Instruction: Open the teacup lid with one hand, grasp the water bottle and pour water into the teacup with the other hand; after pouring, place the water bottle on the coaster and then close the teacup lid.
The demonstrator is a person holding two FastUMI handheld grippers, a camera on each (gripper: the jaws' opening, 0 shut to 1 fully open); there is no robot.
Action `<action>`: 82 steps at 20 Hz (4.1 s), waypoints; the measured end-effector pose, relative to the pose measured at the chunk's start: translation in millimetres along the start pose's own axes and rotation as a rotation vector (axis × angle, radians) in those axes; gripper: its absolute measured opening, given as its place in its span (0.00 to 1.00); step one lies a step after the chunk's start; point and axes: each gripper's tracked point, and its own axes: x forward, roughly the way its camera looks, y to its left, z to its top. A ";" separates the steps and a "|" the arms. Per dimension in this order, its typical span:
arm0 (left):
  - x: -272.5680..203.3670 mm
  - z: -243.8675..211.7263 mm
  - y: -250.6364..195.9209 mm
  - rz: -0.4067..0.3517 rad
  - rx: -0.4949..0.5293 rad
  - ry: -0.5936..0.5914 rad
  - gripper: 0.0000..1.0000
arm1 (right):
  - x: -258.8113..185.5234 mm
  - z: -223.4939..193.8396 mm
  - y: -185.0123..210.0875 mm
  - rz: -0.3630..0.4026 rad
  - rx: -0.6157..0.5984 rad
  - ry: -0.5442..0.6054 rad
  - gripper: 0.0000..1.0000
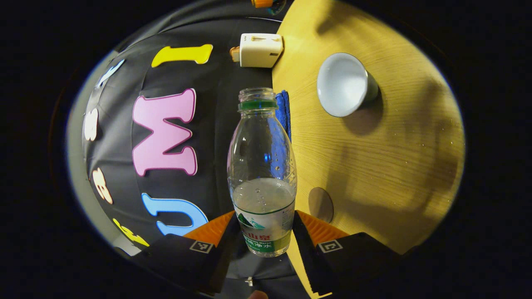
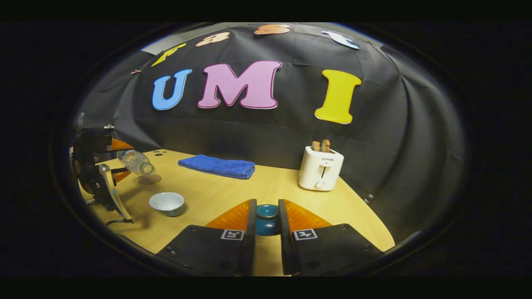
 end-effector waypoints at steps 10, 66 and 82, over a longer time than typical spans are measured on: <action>11.9 4.0 0.0 0.026 0.163 -0.017 0.76 | -0.7 -8.4 10.0 0.056 -0.007 -0.004 0.23; 34.8 44.6 63.9 0.311 0.561 -0.296 0.76 | -14.0 9.4 -8.9 -0.052 -0.022 -0.050 0.28; 36.2 13.6 22.5 -0.103 -0.716 -0.182 0.76 | -7.7 31.9 40.0 -0.115 -0.043 -0.042 0.26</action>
